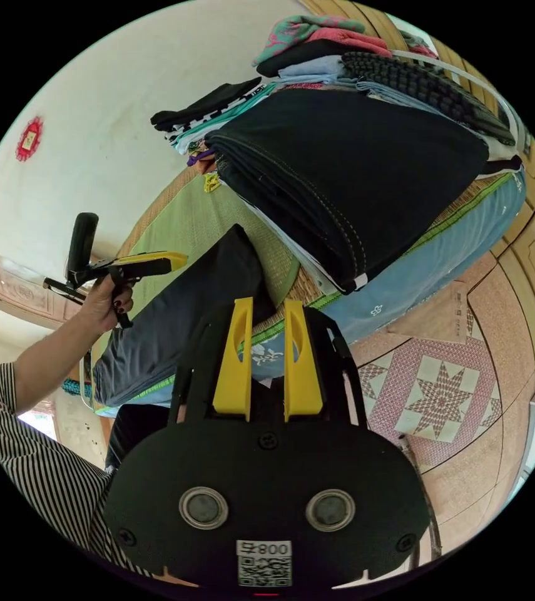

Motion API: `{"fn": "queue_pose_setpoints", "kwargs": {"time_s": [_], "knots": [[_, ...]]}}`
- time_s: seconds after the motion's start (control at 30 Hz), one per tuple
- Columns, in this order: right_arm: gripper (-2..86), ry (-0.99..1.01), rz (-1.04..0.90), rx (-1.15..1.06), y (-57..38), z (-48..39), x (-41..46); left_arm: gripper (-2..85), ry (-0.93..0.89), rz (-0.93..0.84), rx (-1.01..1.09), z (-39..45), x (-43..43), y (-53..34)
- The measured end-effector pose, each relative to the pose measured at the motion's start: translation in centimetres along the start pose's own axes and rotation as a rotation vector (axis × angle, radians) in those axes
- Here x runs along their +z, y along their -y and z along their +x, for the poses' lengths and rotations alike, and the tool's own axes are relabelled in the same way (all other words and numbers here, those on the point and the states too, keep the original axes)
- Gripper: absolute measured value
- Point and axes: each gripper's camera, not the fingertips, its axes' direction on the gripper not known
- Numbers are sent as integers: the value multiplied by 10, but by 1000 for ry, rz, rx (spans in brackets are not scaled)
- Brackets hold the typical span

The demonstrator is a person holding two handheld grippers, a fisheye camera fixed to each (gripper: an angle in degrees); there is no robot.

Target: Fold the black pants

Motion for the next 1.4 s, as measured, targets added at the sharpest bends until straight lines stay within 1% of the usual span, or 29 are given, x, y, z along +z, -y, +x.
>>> {"fn": "queue_pose_setpoints", "kwargs": {"time_s": [0.13, 0.23, 0.27, 0.37, 0.4, 0.5, 0.6, 0.67, 0.83, 1.1, 1.23, 1.3, 1.4], "knots": [[72, 35, -20, 13, 4, 20, 4, 65, 72, -71, 38, 26, 20, 74], [40, 80, -49, 2, 8, 33, 6, 36, 117, -128, 56, 42, 30, 109], [29, 92, -36, -6, 8, 37, 0, 32, 113, -121, 59, 46, 27, 114], [15, 38, -18, -71, 2, 40, -15, 30, 80, -35, 61, 59, 6, 128], [15, 35, -41, -79, 0, 44, -13, 33, 60, -13, 54, 61, 2, 133], [26, 61, -72, -23, -2, 61, -7, 50, 89, -82, 32, 66, 10, 157], [62, 100, -8, -4, -5, 71, -17, 75, 75, -69, 59, 78, 6, 185], [77, 106, 1, -1, -4, 77, -21, 86, 57, -77, 83, 85, 6, 204], [88, 172, 10, 25, 0, 94, -24, 92, 42, -170, 93, 94, 22, 251], [94, 327, 50, 112, -5, 128, -33, 80, 60, -201, 152, 113, 20, 279], [98, 302, 27, 79, 0, 125, -29, 77, 47, -197, 143, 113, 18, 283], [96, 271, -19, 44, 6, 116, -17, 75, 40, -204, 138, 112, 18, 285], [85, 289, -78, 47, 9, 111, -2, 62, 24, -227, 145, 111, 18, 286]]}}
